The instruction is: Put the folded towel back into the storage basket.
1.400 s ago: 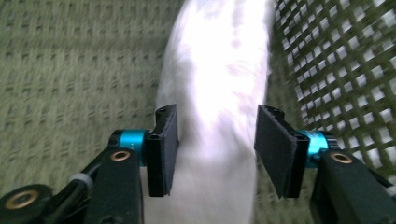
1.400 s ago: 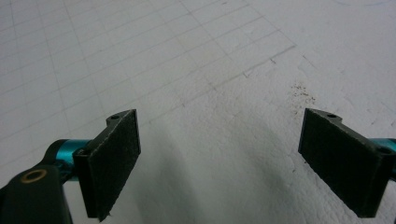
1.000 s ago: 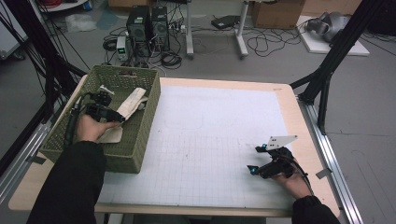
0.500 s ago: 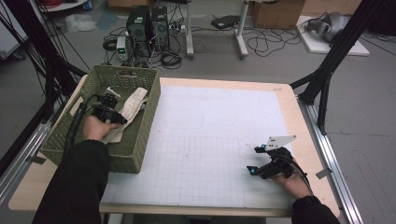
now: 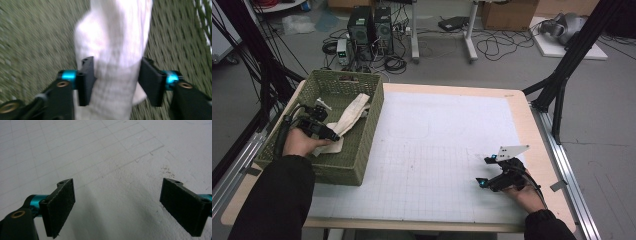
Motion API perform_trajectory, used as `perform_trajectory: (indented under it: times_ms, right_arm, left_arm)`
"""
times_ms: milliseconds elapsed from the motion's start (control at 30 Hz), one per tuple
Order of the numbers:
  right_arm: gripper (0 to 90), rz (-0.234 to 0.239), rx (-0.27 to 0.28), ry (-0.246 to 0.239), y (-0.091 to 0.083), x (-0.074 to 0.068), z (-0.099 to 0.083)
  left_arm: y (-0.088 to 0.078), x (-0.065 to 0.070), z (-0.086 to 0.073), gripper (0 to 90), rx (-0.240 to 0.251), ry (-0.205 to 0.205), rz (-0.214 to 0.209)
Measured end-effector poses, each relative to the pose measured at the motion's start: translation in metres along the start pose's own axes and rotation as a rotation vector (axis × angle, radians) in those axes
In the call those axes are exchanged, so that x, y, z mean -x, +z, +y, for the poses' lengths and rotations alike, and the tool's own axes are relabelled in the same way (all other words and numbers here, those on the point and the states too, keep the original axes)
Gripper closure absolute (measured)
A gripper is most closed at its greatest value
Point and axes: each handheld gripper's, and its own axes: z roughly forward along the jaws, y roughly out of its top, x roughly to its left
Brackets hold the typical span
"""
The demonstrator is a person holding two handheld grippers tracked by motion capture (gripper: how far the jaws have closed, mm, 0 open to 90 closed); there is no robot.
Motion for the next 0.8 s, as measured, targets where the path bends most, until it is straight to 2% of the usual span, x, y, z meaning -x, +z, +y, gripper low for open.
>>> perform_trajectory:
  times_ms: [67, 133, 200, 267, 300, 333, 400, 433, 467, 500, 533, 633, 667, 733, 800]
  right_arm:
    - [11.9, -0.001, 0.002, -0.005, 0.0, 0.0, 0.0]
    - [12.0, 0.0, 0.004, -0.004, 0.0, 0.0, 0.0]
    - [11.9, 0.0, 0.005, -0.006, 0.0, 0.0, 0.001]
    - [11.9, -0.001, 0.006, -0.003, 0.001, 0.0, 0.001]
    - [11.9, 0.0, 0.003, -0.003, 0.001, 0.0, 0.001]
    - [11.9, 0.001, 0.001, -0.004, 0.001, 0.0, 0.001]
    - [12.0, 0.002, 0.001, -0.008, 0.002, 0.0, 0.001]
    - [11.9, 0.001, 0.001, -0.011, 0.002, 0.0, 0.001]
    - [11.9, 0.006, -0.001, -0.009, 0.002, 0.0, 0.001]
    - [12.0, 0.005, 0.0, -0.01, 0.002, 0.0, 0.001]
    - [11.9, 0.007, 0.001, -0.009, 0.002, 0.0, 0.001]
    - [12.0, 0.006, 0.0, -0.011, 0.002, -0.001, 0.001]
    - [12.0, 0.005, 0.0, -0.013, 0.001, -0.001, 0.001]
    - [12.0, 0.006, 0.001, -0.013, 0.001, -0.001, 0.001]
    - [12.0, 0.007, 0.002, -0.016, 0.001, -0.001, 0.001]
  left_arm:
    - [0.005, 0.002, -0.001, 69.0, -0.049, 0.018, -0.001]
    - [0.01, 0.004, 0.001, 82.1, -0.077, 0.038, -0.003]
    - [0.012, 0.005, 0.005, 85.0, -0.087, 0.037, 0.024]
    - [0.011, 0.004, 0.009, 85.9, -0.047, 0.017, 0.027]
    - [0.008, 0.002, 0.011, 86.0, 0.02, -0.016, 0.024]
    - [0.006, 0.0, 0.012, 86.1, 0.053, -0.035, 0.019]
    - [0.008, 0.0, 0.013, 85.8, 0.081, -0.068, 0.024]
    - [0.011, 0.0, 0.012, 85.1, 0.081, -0.074, -0.001]
    - [0.016, 0.001, 0.012, 82.4, 0.062, -0.076, -0.033]
    - [0.021, 0.003, 0.011, 75.9, 0.027, -0.077, -0.054]
    - [0.026, 0.005, 0.01, 69.6, -0.006, -0.077, -0.062]
    - [0.027, 0.007, 0.01, 55.1, -0.01, -0.061, -0.08]
    - [0.027, 0.009, 0.01, 53.3, -0.019, -0.047, -0.066]
    - [0.028, 0.013, 0.008, 61.4, -0.027, 0.009, -0.01]
    - [0.027, 0.014, 0.009, 74.6, -0.048, 0.024, 0.033]
